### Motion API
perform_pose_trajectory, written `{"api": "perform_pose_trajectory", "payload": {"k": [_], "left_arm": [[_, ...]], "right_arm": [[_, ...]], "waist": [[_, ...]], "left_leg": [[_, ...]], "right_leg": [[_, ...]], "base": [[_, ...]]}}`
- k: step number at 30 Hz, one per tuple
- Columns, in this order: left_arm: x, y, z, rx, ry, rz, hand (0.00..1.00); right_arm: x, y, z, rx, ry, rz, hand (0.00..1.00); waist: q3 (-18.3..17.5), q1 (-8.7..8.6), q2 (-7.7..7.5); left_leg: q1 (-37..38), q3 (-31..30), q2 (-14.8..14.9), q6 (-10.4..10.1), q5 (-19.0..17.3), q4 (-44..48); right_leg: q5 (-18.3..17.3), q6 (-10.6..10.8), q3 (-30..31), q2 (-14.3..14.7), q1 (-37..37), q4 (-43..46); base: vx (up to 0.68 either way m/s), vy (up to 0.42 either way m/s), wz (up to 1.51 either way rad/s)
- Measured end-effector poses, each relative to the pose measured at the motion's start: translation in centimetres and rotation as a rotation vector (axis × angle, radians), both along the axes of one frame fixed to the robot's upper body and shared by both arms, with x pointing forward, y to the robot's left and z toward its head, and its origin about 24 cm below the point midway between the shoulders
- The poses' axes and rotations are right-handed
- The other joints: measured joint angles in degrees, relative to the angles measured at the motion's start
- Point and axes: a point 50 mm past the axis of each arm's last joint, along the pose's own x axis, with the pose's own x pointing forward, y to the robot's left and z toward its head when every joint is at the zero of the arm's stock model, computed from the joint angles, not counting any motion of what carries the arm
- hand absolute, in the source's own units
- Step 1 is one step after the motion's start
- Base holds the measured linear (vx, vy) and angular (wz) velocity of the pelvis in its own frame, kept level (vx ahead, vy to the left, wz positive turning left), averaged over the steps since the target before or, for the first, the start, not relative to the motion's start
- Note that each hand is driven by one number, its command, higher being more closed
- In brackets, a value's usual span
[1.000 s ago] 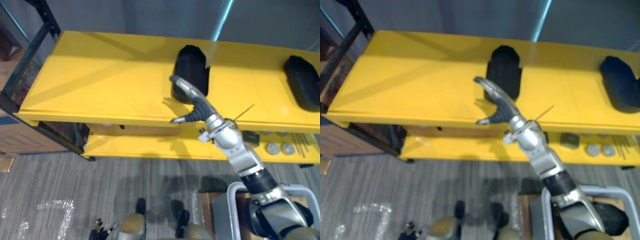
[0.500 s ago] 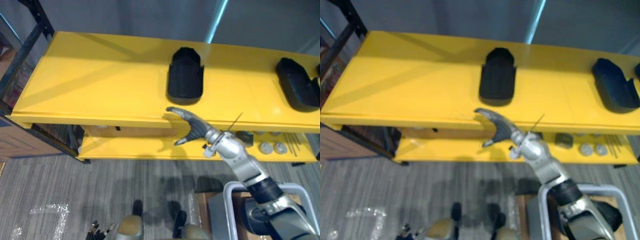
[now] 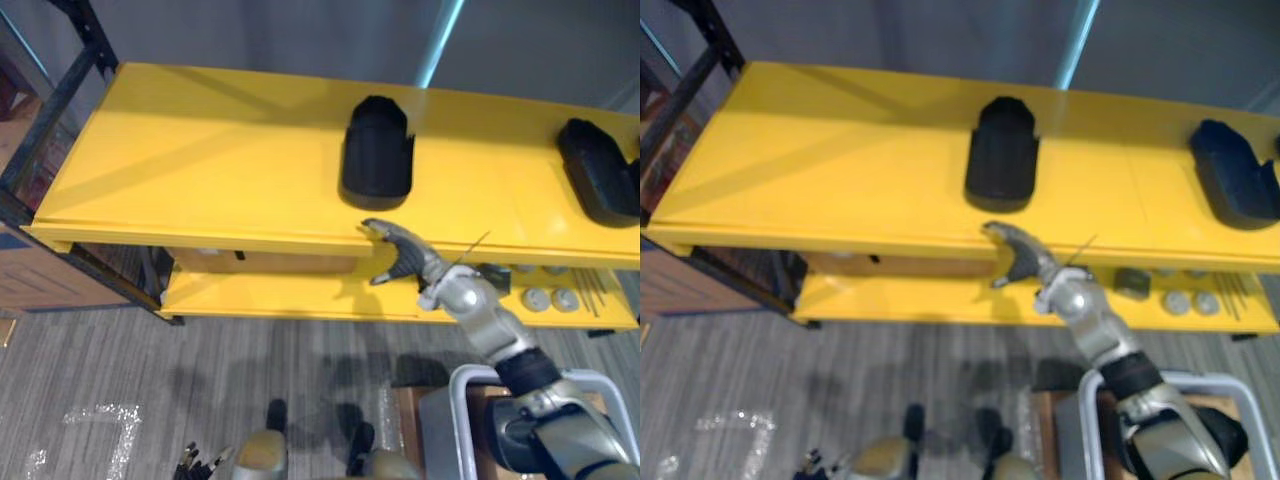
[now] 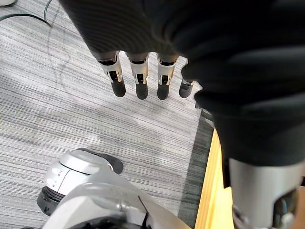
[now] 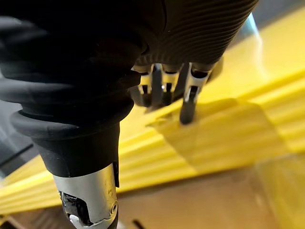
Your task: Walk over and take plastic housings, then place them on the shelf
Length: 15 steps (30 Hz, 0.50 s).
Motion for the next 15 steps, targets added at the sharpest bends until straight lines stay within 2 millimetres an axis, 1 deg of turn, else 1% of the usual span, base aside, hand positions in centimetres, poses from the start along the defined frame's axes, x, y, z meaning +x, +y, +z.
{"api": "perform_pose_trajectory", "payload": {"k": [3,8,11,15], "left_arm": [[-0.1,-0.1,-0.1,-0.008,0.012,0.001,0.00],[0.0,-0.5,-0.1,-0.030,0.000,0.028,0.00],[0.6,-0.4,0.2,-0.021,-0.024,0.028,0.00],[0.9,-0.5,0.3,-0.023,-0.034,0.025,0.00]], "right_arm": [[0.7,-0.5,0.2,-0.044,-0.045,-0.048,0.00],[1.5,-1.4,0.9,-0.056,-0.074,-0.110,0.00],[1.8,-1.8,1.7,-0.065,-0.094,-0.136,0.00],[2.6,-1.4,3.7,-0.062,-0.144,-0.143,0.00]], "waist": [[0.06,0.13,0.22],[0.80,0.41,1.44],[0.83,0.34,1.57],[0.84,0.59,1.58]], "left_leg": [[-0.01,-0.19,-0.11,0.07,0.51,-0.69],[-0.09,-0.36,-0.26,0.23,0.62,-0.66],[-0.79,-1.42,-0.21,0.27,0.65,-0.49],[-0.76,-1.39,-0.09,0.26,0.64,-0.42]], "right_leg": [[0.23,0.16,-0.18,-0.04,-0.08,-0.34],[0.46,0.35,-0.41,-0.37,0.15,-0.63],[0.47,0.33,-1.48,-0.36,0.18,-0.65],[0.44,0.26,-1.47,-0.28,0.33,-0.73]], "base": [[-0.01,0.003,0.03],[0.00,0.001,0.02],[0.01,-0.007,0.16],[0.00,-0.001,0.01]]}}
